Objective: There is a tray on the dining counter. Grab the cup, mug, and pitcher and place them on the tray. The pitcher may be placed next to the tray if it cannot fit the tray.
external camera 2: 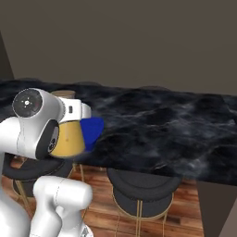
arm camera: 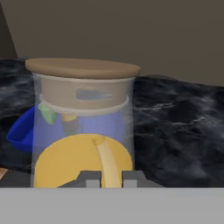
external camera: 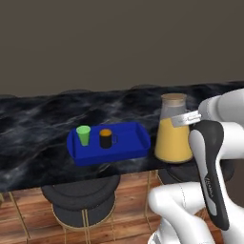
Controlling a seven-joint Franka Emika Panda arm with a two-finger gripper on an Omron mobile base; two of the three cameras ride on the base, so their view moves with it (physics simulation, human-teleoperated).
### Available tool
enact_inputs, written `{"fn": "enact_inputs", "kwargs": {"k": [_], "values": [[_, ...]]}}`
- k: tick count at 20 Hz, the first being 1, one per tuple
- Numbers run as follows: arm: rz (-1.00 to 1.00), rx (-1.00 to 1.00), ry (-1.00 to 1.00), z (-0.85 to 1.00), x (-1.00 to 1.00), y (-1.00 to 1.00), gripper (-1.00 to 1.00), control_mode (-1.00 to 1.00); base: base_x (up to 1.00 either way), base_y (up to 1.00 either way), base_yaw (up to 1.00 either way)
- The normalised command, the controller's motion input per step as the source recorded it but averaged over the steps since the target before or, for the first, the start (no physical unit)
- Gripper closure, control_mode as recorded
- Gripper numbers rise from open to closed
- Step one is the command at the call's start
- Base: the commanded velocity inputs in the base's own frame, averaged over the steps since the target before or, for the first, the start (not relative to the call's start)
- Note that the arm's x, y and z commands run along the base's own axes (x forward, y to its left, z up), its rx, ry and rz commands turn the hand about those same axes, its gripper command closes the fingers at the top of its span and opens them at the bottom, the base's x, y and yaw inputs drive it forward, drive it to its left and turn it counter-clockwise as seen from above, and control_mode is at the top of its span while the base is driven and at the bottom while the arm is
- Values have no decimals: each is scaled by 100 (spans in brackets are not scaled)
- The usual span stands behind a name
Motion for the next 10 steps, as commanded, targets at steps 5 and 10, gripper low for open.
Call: {"fn": "enact_inputs", "kwargs": {"k": [5, 10], "values": [[0, 0, 0, 0, 0, 0, 100, 100, 45, 30, 0], [0, 0, 0, -7, 46, 25, 100, -100, 10, 6, 0]]}}
